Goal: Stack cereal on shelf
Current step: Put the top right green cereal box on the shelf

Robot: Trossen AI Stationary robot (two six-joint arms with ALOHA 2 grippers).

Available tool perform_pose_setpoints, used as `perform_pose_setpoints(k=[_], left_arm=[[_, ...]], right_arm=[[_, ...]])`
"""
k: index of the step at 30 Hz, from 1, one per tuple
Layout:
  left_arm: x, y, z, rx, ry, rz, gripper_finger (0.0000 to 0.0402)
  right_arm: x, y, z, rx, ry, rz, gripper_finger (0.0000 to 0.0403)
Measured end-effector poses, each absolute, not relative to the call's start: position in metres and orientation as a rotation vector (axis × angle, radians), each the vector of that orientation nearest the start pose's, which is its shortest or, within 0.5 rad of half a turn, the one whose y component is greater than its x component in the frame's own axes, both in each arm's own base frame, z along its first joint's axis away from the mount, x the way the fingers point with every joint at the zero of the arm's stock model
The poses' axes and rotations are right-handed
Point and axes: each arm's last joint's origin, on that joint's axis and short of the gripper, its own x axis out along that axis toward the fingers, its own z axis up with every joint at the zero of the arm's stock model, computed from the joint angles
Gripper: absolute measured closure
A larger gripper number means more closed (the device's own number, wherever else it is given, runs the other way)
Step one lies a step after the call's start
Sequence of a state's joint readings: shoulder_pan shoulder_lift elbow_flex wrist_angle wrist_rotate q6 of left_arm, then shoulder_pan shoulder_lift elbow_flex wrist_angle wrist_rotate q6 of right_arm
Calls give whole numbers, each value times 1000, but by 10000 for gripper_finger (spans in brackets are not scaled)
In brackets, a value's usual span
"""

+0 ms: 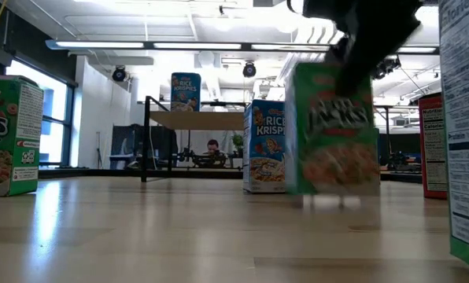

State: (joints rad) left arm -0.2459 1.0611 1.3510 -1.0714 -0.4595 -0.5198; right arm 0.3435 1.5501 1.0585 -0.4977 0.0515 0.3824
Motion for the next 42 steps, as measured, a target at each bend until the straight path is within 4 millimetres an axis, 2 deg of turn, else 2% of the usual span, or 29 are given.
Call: perform_pose_setpoints(k=[11,21,28,36,42], left_arm=[[173,-30,395,-225,657,388,188],[175,-17,396,-198,659,437,188],[180,-2,400,-169,610,485,188],[185,22,408,-142,523,570,188],[188,42,415,-114,455,646,188]], right_arm=[[311,103,280,180,897,63,259],[315,76,336,99,863,-63,260],[316,34,369,16,841,-130,260],[313,-33,399,-108,793,-236,260],[303,-86,414,-204,763,-342,260]])
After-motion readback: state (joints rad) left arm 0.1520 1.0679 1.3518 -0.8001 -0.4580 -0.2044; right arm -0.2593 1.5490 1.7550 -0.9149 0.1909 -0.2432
